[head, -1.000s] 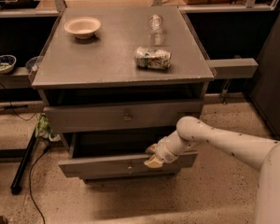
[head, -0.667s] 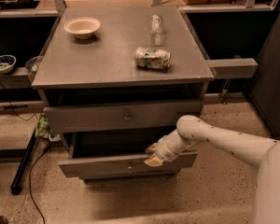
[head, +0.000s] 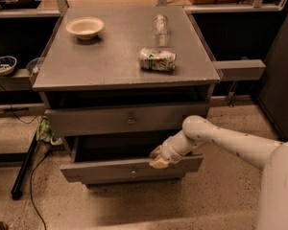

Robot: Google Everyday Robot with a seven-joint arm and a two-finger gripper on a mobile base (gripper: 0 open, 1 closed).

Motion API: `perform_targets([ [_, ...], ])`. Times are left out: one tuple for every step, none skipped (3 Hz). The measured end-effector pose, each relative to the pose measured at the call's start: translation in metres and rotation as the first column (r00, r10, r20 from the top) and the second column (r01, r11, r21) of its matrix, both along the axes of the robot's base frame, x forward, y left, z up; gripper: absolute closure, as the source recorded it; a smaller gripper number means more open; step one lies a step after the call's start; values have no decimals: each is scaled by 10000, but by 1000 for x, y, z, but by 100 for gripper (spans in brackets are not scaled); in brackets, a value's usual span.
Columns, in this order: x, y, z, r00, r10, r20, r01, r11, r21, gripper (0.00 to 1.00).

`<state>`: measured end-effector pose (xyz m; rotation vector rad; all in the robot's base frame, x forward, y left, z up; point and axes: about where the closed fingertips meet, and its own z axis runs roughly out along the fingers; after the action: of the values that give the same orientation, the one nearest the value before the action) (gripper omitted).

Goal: Open middle drawer

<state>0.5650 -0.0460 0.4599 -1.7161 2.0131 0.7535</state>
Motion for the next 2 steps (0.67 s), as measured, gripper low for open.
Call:
perform_targets([
  [6, -3, 1, 10000, 51, -51, -51, 10000, 67, 100],
  [10, -4, 1, 10000, 52, -52, -51, 10000, 68, 100],
])
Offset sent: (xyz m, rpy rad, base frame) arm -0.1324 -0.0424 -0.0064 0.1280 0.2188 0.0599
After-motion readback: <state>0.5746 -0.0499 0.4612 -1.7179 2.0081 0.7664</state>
